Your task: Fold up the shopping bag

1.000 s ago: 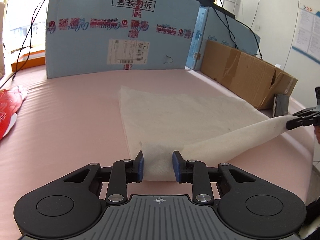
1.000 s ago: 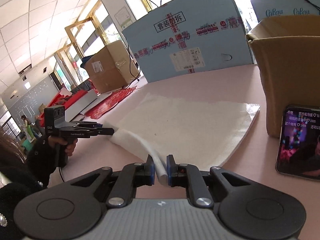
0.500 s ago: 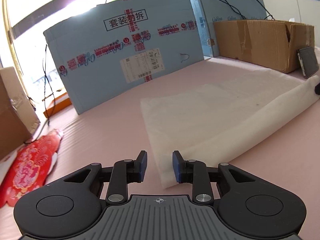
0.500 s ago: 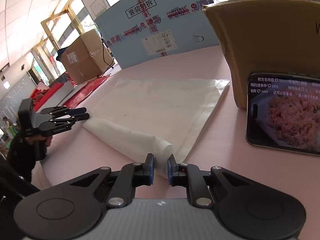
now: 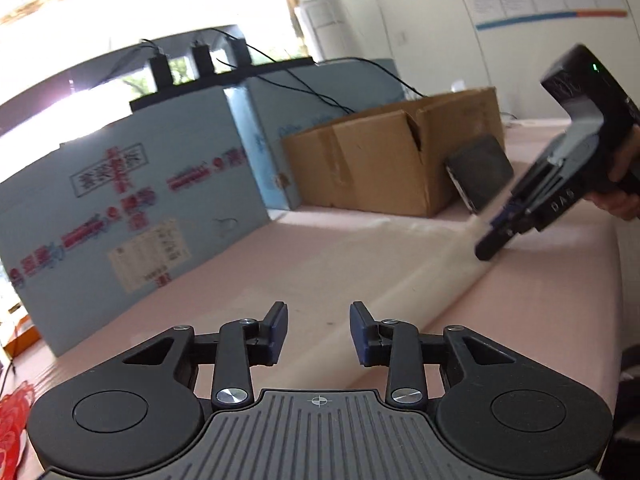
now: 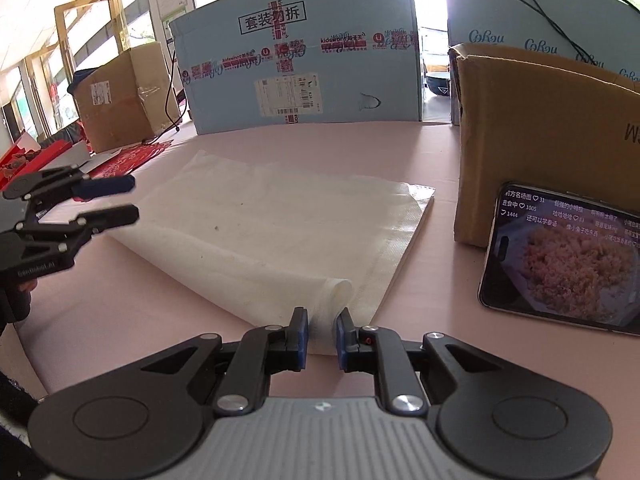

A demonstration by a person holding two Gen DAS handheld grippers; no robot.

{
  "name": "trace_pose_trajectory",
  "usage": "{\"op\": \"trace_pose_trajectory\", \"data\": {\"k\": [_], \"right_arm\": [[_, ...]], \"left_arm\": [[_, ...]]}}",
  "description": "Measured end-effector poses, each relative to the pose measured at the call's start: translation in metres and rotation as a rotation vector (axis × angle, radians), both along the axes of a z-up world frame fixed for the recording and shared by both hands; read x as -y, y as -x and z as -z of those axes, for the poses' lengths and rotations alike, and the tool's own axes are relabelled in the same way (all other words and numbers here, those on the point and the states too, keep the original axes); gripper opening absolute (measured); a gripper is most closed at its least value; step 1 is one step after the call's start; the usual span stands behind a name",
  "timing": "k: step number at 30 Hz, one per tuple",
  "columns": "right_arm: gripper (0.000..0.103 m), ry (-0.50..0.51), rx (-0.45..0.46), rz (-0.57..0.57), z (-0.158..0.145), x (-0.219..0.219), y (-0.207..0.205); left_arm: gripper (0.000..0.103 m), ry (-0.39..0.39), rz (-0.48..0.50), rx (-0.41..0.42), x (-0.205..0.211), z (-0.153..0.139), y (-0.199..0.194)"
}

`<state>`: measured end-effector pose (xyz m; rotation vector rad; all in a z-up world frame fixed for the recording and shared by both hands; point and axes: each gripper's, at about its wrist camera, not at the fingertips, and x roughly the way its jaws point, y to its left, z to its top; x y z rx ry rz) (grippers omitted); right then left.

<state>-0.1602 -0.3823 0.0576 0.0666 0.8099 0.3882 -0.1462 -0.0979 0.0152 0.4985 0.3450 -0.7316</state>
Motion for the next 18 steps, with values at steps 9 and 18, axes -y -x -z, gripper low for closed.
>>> {"op": "trace_pose_trajectory", "data": {"k": [9,18], "right_arm": [[0.053,0.041,0.148,0.137,-0.014,0.014,0.046],[0.04,0.225,0.329,-0.167,-0.014,-0.049,0.05]], "left_arm": [[0.032,-0.026,0.019,-0.106,0.003,0.011,-0.009],[0.033,-0.001,0.019,-0.137,0.0,0.01,-0.014]]}}
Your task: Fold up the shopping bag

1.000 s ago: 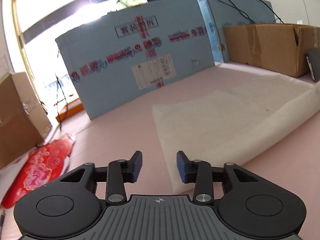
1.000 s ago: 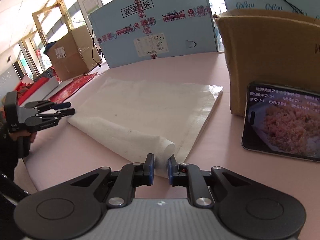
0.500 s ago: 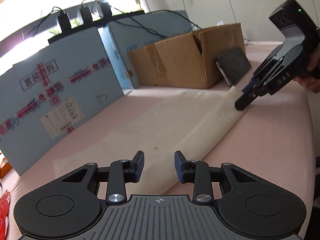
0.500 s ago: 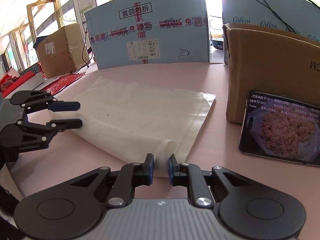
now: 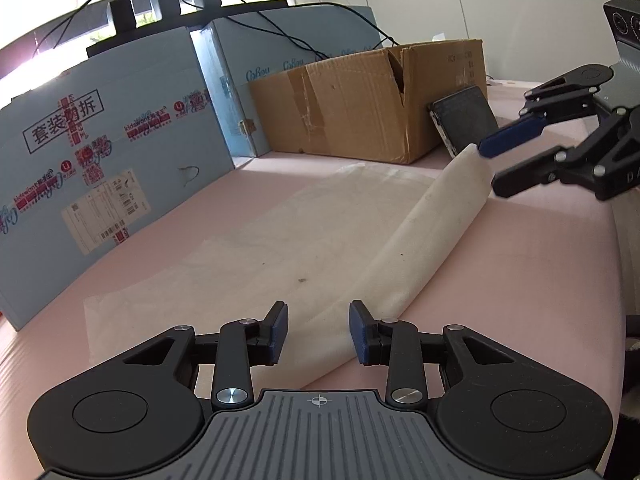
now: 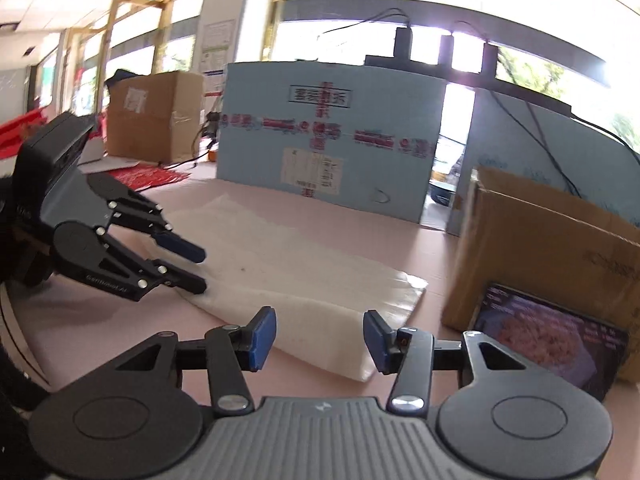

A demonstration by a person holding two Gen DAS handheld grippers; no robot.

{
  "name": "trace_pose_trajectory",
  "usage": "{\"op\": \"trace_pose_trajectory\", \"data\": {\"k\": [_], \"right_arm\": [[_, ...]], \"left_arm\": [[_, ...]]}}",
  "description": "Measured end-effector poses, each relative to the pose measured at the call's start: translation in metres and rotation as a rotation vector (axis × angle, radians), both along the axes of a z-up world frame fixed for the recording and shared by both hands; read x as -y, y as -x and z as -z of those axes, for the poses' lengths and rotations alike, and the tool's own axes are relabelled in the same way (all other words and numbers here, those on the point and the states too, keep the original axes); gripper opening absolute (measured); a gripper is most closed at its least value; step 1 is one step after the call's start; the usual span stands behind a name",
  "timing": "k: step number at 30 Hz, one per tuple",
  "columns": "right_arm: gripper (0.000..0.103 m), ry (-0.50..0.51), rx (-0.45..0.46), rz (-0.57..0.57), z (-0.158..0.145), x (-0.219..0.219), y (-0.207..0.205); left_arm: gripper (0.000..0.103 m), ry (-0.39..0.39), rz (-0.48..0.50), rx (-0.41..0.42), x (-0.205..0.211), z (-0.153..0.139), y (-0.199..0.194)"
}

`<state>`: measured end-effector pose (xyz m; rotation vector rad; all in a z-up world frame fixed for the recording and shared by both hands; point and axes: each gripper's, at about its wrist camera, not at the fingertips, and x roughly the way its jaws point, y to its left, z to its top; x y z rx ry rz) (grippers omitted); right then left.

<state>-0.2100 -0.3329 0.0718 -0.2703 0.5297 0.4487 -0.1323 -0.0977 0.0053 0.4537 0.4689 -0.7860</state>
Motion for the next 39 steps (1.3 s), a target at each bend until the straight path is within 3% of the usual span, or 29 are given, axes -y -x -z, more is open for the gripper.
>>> {"op": "trace_pose_trajectory", "data": {"k": [9,15,24,27,34,37,39], "right_arm": [[0.039,0.438,0.056,-0.26,0.016,-0.061,-0.006],[0.039,0.767,0.196,-0.379,0.036,-0.089,0.001],[0.031,1.128,0.396,-0.49,0.071,-0.106,0.015],[0.03,1.206,0.396,-0.506,0.076,-0.1,0.013],[0.029,1.134,0.261,-0.545,0.06,-0.085,0.011],[0.026,0.918,0.127,-0.485,0.04,-0.073,-0.009],[0.026,0.678,-0.029,-0.398,0.017,-0.053,-0.031]], "left_arm": [[0.042,0.117,-0.022,-0.155,-0.018,-0.001,-0.024],[0.048,0.146,-0.037,-0.188,-0.023,0.0,-0.03],[0.056,0.17,-0.042,-0.221,-0.026,0.0,-0.035],[0.056,0.172,-0.041,-0.223,-0.027,0.0,-0.036],[0.058,0.175,-0.056,-0.212,-0.029,0.0,-0.035],[0.065,0.157,-0.101,-0.192,-0.029,0.0,-0.035],[0.068,0.143,-0.118,-0.189,-0.028,0.001,-0.037]]}}
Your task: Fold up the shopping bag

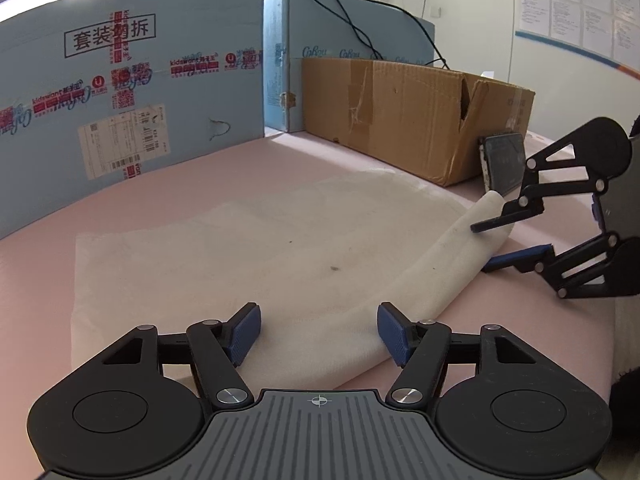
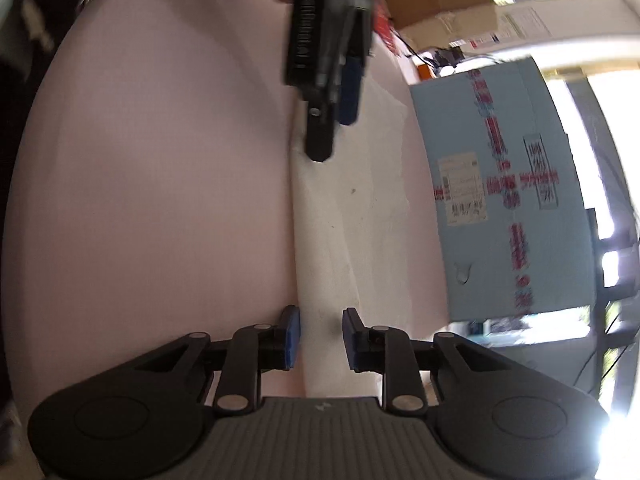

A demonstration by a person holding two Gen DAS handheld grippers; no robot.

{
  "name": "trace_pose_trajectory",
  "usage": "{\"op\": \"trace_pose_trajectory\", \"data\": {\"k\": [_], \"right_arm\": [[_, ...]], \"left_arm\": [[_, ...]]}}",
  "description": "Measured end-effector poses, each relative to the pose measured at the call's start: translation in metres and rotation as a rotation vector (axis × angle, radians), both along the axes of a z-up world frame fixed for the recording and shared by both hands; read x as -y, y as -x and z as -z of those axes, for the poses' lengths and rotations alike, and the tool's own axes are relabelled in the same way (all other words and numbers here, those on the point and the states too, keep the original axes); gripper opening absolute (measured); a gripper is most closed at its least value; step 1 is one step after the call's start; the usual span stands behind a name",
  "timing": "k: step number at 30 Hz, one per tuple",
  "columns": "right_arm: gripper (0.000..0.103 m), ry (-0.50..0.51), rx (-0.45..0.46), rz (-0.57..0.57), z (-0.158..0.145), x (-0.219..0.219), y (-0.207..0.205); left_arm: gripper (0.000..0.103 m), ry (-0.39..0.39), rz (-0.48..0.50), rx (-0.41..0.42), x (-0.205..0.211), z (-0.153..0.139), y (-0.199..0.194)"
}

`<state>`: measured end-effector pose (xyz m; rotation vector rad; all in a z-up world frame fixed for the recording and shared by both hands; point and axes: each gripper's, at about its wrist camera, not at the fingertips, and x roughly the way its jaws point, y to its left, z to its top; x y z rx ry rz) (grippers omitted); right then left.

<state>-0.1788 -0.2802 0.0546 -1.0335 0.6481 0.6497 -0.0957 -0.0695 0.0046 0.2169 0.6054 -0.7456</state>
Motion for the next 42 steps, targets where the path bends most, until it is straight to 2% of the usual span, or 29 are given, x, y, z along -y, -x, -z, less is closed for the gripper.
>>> {"op": "trace_pose_trajectory", "data": {"k": [3,5,6,7,9,11,13,16,17,19,21,23,24,25,26,29,34,36,38,39,40,41,42], "right_arm": [[0.026,-0.289,-0.204,0.181,-0.018,0.04,-0.027],[0.028,-0.466,-0.317,0.275,-0.02,0.068,-0.039],[0.028,-0.531,-0.339,0.295,-0.019,0.079,-0.041],[0.029,-0.544,-0.337,0.296,-0.019,0.082,-0.039],[0.029,-0.515,-0.301,0.28,-0.019,0.077,-0.033],[0.029,-0.489,-0.278,0.266,-0.02,0.074,-0.027],[0.029,-0.512,-0.303,0.274,-0.019,0.077,-0.029],[0.035,-0.621,-0.38,0.303,-0.018,0.092,-0.034],[0.035,-0.687,-0.416,0.322,-0.017,0.1,-0.038],[0.035,-0.748,-0.439,0.341,-0.014,0.109,-0.04],[0.035,-0.83,-0.47,0.367,-0.011,0.12,-0.043],[0.038,-0.856,-0.46,0.372,-0.01,0.122,-0.042],[0.047,-0.86,-0.443,0.371,-0.011,0.121,-0.04],[0.058,-0.838,-0.42,0.351,-0.013,0.116,-0.037],[0.061,-0.777,-0.375,0.313,-0.016,0.104,-0.032],[0.061,-0.585,-0.259,0.202,-0.019,0.066,-0.024],[0.059,-0.366,-0.09,0.062,-0.021,0.032,-0.022],[0.054,-0.261,-0.029,-0.008,-0.021,0.018,-0.023],[0.041,-0.178,0.01,-0.049,-0.018,0.009,-0.024],[0.03,-0.118,0.033,-0.085,-0.014,0.003,-0.023],[0.023,-0.086,0.039,-0.104,-0.011,-0.001,-0.023],[0.01,-0.055,0.044,-0.122,-0.009,-0.005,-0.023],[0.007,-0.068,0.032,-0.116,-0.009,-0.004,-0.023]], "left_arm": [[0.075,-0.035,-0.012,0.031,0.004,0.0,0.002],[0.077,-0.049,-0.016,0.05,0.004,-0.002,0.003],[0.077,-0.059,-0.02,0.063,0.004,-0.002,0.004],[0.077,-0.083,-0.019,0.112,0.006,-0.004,0.008],[0.077,-0.144,0.015,0.263,0.013,-0.009,0.025],[0.076,-0.163,0.119,0.369,0.02,-0.014,0.043],[0.072,-0.176,0.224,0.395,0.029,-0.014,0.054],[0.061,-0.263,0.356,0.426,0.049,-0.007,0.062],[0.057,-0.295,0.375,0.433,0.055,-0.004,0.061],[0.042,-0.329,0.394,0.421,0.064,0.001,0.055],[0.031,-0.306,0.421,0.366,0.068,0.001,0.046],[0.03,-0.24,0.42,0.253,0.067,-0.003,0.029],[0.03,-0.2,0.412,0.192,0.064,-0.004,0.02],[0.03,-0.146,0.399,0.109,0.06,-0.004,0.009],[0.03,-0.082,0.386,0.018,0.054,-0.003,-0.006],[0.03,0.034,0.358,-0.122,0.042,0.0,-0.03],[0.03,0.182,0.331,-0.282,0.026,0.008,-0.054],[0.03,0.214,0.332,-0.309,0.022,0.011,-0.058],[0.03,0.237,0.337,-0.313,0.019,0.013,-0.059],[0.032,0.236,0.342,-0.297,0.018,0.012,-0.057],[0.04,0.219,0.337,-0.264,0.019,0.01,-0.053],[0.046,0.18,0.33,-0.202,0.02,0.006,-0.046],[0.058,0.134,0.336,-0.123,0.022,0.001,-0.034]]}}
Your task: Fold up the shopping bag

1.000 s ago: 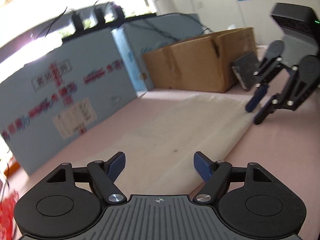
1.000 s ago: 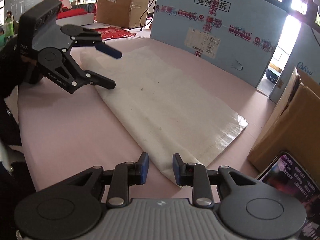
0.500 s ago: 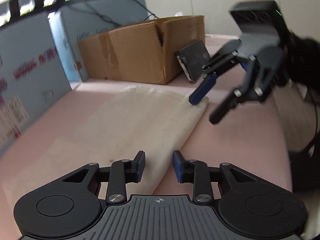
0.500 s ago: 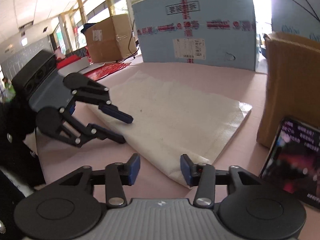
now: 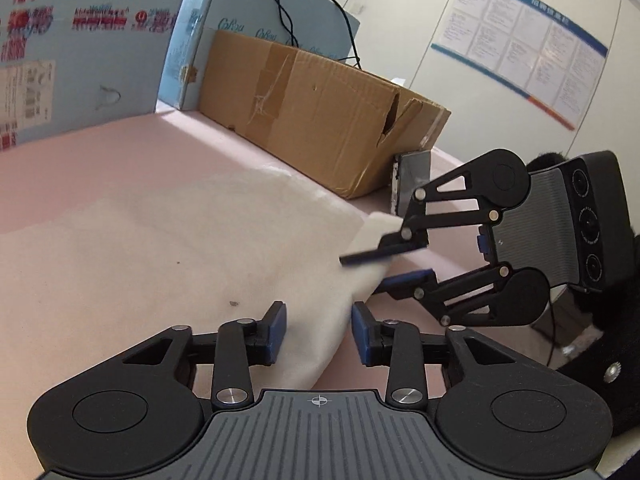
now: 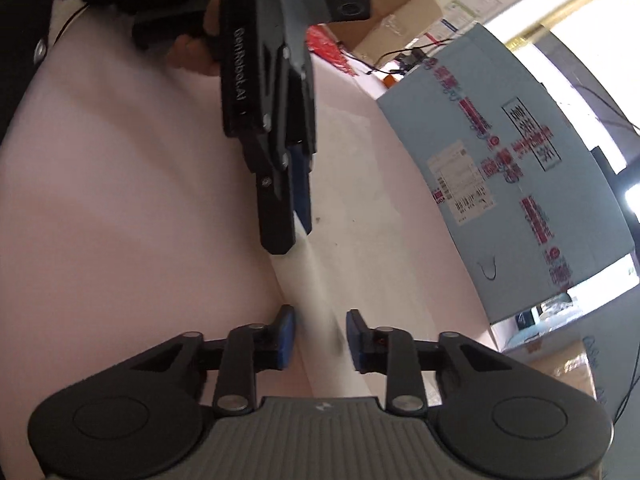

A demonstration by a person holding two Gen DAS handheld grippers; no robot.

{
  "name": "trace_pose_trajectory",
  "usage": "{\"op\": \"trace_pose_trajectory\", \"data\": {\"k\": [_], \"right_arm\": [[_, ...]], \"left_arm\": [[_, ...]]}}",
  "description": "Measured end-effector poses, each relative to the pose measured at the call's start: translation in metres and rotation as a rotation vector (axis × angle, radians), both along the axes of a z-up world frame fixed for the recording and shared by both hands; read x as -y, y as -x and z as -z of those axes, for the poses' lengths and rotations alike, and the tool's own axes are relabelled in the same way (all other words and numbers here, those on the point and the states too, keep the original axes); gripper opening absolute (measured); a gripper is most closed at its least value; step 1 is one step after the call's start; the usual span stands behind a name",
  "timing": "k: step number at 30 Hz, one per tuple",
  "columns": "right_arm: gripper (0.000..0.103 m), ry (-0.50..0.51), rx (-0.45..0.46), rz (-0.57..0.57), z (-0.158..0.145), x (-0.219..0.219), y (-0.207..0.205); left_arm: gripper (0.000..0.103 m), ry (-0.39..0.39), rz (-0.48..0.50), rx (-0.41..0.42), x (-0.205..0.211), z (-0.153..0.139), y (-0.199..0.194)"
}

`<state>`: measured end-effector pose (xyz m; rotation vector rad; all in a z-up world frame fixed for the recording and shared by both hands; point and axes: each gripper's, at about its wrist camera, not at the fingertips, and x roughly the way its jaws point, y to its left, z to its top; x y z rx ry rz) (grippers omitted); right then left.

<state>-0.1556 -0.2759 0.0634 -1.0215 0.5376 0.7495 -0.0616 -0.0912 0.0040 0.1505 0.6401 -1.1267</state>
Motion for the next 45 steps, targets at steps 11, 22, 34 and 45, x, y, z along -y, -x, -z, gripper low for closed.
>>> {"op": "trace_pose_trajectory", "data": {"k": [11,22,34,45], "right_arm": [[0.005,-0.397,-0.34,0.147,-0.032,0.057,-0.006],[0.014,-0.875,-0.789,0.357,0.0,0.148,-0.033],[0.013,-0.944,-0.647,0.581,0.01,0.157,-0.018],[0.034,-0.623,-0.247,0.615,0.0,0.106,0.029]], "left_arm": [[0.019,-0.256,0.057,0.299,-0.006,-0.017,0.067],[0.019,0.107,-0.057,-0.313,-0.081,0.01,0.013],[0.026,0.118,-0.312,-0.2,-0.107,0.011,0.021],[0.075,-0.319,-0.616,0.314,-0.092,-0.004,0.068]]}}
